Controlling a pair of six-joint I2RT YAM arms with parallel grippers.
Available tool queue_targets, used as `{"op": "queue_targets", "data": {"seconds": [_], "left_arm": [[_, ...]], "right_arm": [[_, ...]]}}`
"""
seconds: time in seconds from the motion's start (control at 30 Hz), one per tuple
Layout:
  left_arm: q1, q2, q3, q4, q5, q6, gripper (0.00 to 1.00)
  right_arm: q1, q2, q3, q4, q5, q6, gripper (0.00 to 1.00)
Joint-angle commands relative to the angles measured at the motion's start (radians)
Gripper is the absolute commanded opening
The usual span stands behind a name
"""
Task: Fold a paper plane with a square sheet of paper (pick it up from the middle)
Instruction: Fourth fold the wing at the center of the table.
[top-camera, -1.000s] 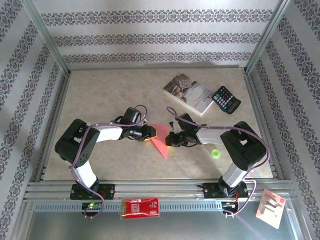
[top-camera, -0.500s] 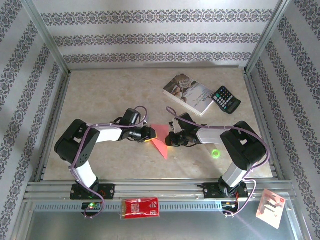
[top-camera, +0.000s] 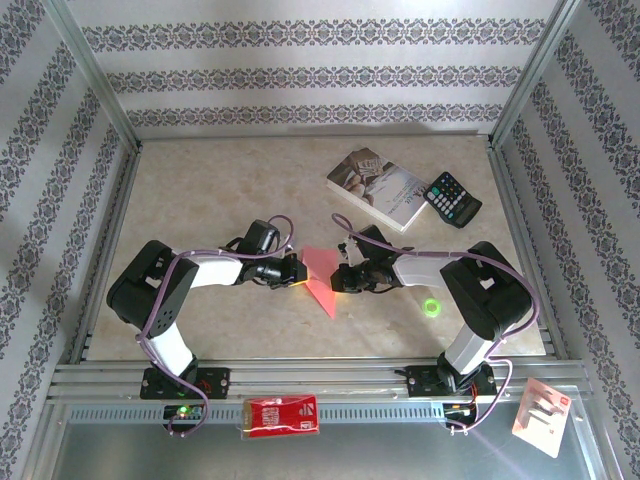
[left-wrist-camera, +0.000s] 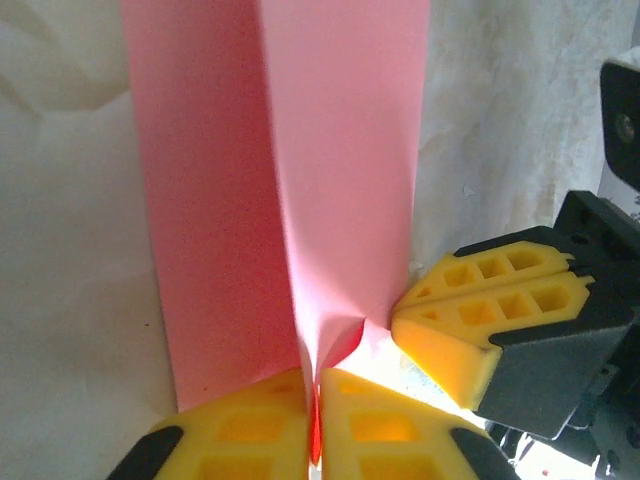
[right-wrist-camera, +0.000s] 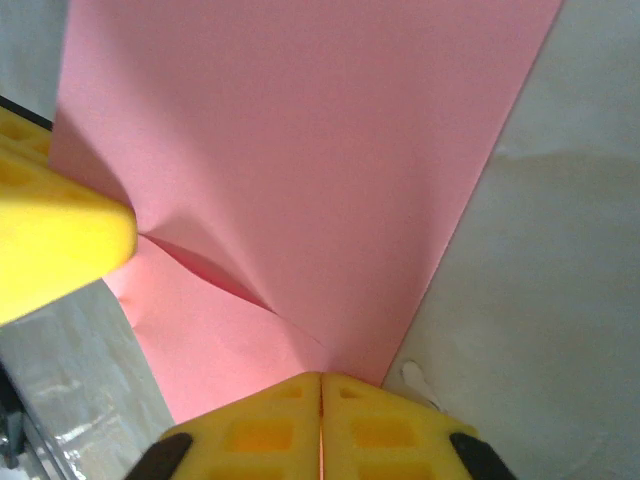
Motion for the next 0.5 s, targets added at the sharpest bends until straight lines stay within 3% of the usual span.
{"op": "queue_targets", "data": {"seconds": [0.0, 0.13, 0.23, 0.47], "left_arm": [[-0.007, -0.056, 0.001, 0.008, -0.033, -0.064, 0.03], [-0.050, -0.154, -0.007, -0.105, -0.113, -0.160, 0.00], [-0.068, -0.198, -0.013, -0.142, -0.140, -0.259, 0.00], [-0.073, -0.220, -0.004, -0.157, -0.156, -0.418, 0.00]], "right_arm": [[-0.007, -0.065, 0.035, -0.108, 0.051, -0.081, 0.16], [0.049, -0.206, 0.027, -0.158, 0.170, -0.114, 0.28], [0.157, -0.275, 0.014, -0.162, 0.341, -0.112, 0.33], [0.406, -0.256, 0.011, -0.104, 0.693, -0.018, 0.43]]}}
